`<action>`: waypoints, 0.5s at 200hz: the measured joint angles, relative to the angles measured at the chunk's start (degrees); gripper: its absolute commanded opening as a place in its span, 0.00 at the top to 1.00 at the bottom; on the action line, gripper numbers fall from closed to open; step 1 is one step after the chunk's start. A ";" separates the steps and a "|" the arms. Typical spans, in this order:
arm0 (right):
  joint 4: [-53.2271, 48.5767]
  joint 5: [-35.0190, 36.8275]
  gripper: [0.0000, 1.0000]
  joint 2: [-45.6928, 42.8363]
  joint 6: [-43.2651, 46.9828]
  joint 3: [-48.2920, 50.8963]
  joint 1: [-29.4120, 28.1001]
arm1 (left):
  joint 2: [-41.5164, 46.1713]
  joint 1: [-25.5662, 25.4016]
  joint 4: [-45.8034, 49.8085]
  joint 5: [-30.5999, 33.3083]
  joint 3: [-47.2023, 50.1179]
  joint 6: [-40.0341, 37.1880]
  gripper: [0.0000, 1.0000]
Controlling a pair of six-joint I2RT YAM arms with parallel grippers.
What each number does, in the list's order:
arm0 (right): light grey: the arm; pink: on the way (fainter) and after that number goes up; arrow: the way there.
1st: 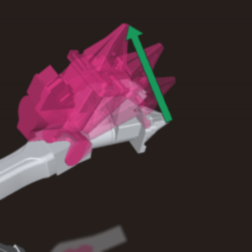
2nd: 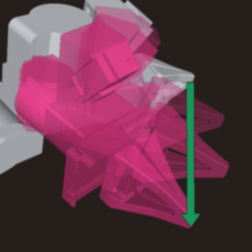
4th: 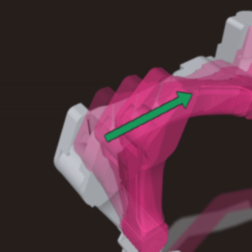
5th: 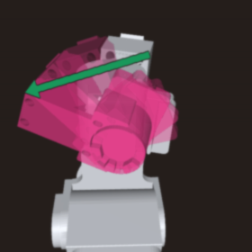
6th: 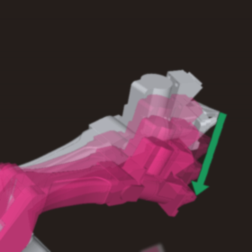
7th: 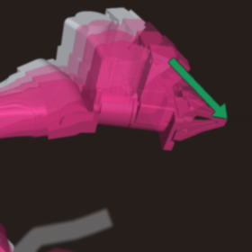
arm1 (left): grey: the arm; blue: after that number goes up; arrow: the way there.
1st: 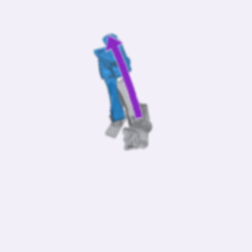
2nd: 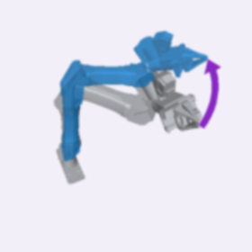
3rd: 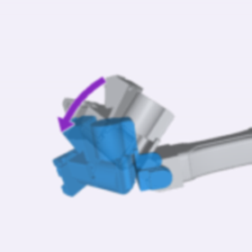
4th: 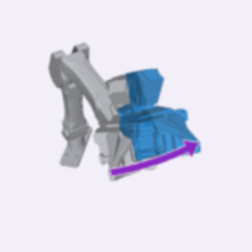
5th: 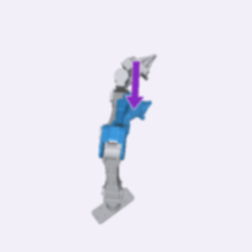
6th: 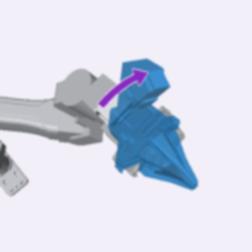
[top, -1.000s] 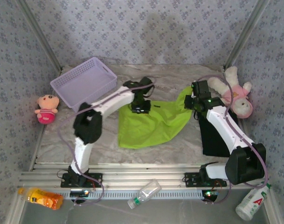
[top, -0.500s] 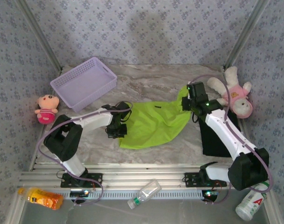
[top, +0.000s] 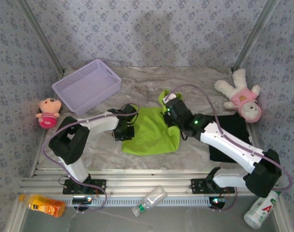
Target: Fold and stack the mixed laundry pile
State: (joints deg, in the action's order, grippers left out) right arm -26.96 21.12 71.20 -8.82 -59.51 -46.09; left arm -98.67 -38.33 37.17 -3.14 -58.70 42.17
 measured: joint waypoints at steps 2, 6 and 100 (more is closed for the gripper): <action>0.07 0.22 1.00 0.20 0.17 0.00 -0.61 | 0.00 0.00 0.00 0.00 0.00 0.00 0.93; 0.15 0.63 1.00 0.52 0.33 0.00 -1.62 | 0.00 -0.02 0.00 0.00 0.00 0.04 0.93; 0.09 -2.16 0.30 14.86 -0.79 -3.65 -14.58 | 0.04 0.09 -0.33 0.20 0.04 0.59 0.91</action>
State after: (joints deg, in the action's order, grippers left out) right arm -26.87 18.96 86.06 -9.61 -63.16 -60.66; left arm -98.63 -38.24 36.84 -2.94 -58.65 42.76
